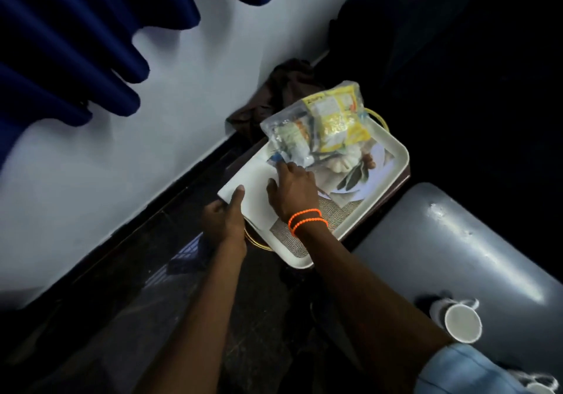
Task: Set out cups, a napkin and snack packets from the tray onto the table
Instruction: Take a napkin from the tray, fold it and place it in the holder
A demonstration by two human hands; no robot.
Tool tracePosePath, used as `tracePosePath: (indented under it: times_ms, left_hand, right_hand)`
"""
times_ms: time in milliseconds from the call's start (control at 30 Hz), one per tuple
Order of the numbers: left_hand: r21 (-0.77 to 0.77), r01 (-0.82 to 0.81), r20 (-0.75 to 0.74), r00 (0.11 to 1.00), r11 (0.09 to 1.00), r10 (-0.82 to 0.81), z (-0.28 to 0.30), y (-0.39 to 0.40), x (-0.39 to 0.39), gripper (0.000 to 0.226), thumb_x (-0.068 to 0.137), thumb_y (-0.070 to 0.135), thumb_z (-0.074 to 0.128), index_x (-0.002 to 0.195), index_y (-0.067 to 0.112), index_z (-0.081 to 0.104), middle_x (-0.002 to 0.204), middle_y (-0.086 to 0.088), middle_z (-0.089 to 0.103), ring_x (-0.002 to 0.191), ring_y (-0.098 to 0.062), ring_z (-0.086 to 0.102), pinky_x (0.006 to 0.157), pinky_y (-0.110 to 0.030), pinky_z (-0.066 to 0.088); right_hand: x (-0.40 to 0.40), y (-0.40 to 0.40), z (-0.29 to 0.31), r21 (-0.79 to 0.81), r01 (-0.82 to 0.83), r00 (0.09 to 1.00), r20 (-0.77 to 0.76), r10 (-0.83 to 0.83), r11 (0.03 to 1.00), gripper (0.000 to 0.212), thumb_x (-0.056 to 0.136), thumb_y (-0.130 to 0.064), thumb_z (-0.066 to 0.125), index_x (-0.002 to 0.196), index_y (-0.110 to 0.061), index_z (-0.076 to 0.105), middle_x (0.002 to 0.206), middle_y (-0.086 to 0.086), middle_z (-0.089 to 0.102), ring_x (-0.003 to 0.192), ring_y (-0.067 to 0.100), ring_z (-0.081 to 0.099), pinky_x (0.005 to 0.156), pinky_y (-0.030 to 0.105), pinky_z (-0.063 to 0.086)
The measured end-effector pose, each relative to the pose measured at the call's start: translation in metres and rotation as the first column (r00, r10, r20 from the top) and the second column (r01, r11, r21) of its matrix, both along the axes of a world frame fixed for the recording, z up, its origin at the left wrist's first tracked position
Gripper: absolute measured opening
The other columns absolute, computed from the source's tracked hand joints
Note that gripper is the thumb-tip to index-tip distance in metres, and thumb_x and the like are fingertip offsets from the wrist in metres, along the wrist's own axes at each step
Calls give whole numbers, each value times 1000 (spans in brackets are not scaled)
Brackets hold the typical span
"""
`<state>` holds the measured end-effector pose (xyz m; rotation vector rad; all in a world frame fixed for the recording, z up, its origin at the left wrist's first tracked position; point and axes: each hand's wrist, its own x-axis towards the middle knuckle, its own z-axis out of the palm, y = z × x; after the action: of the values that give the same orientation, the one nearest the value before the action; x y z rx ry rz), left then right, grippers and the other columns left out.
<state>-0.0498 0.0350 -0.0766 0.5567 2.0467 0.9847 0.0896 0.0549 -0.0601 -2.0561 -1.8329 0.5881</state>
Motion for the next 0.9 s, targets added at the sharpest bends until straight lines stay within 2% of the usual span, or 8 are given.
tracePosePath:
  times_ms: [133,267,433,533,600,700,800,900]
  left_hand:
    - [91,103,-132,987,991,-90,3,8,-2,17,81,24,83,84,18,67,82,-1,71,81,-26,70,76,-42,60]
    - [226,290,-208,947,930,-245,19,10,-3,18,84,16,77,81,23,61,85,1,70,75,-12,64,68,-27,52]
    - [300,352,12,928,887,-372,53,14,-7,15,74,18,67,69,25,55,70,5,65,62,-8,57,52,-25,47]
    - [270,296,238,902,916,-361,67,27,-8,12,71,13,61,69,22,53,74,-5,62,71,-22,57,60,-32,45]
    - [254,218,377,875,942,-304,74,32,-5,9,67,15,60,76,15,59,84,-18,64,78,-33,61,74,-44,51]
    - [161,141,548,810,977,-208,81,33,11,68,67,21,64,126,-10,55,132,-39,59,122,-60,57,105,-77,42]
    - [74,101,580,805,992,-125,77,29,39,63,78,22,66,135,-3,58,133,-32,65,123,-54,61,103,-74,46]
    - [-16,195,586,797,981,-149,67,17,76,29,90,12,59,115,10,73,105,-17,79,96,-39,73,73,-49,64]
  right_hand:
    - [-8,14,-2,-43,26,999,-42,-27,999,49,94,-33,58,136,-8,54,127,16,64,116,38,60,100,45,42]
    - [-3,28,1,-80,61,972,-222,-77,995,57,85,-27,71,137,-8,55,135,18,56,116,38,61,99,44,50]
    - [14,39,5,-178,90,786,-592,-180,980,65,75,-8,84,135,-9,59,131,16,56,103,21,61,83,9,45]
    - [27,36,12,-311,-32,493,-832,-256,950,56,81,0,80,134,-4,59,131,20,62,114,22,62,104,34,53]
    - [37,29,15,-372,-130,203,-917,-342,919,42,88,1,71,129,-3,60,125,20,66,109,24,65,98,39,56]
    - [51,10,13,-418,-229,-70,-894,-443,879,41,97,-10,63,134,4,56,134,23,65,121,36,64,108,50,50]
    - [69,-11,12,-466,-188,-26,-878,-478,865,41,94,-8,69,132,4,61,132,24,67,121,42,65,101,52,55]
    - [95,-29,14,-509,63,134,-848,-512,859,33,83,-3,78,115,2,72,114,24,75,93,34,73,80,41,62]
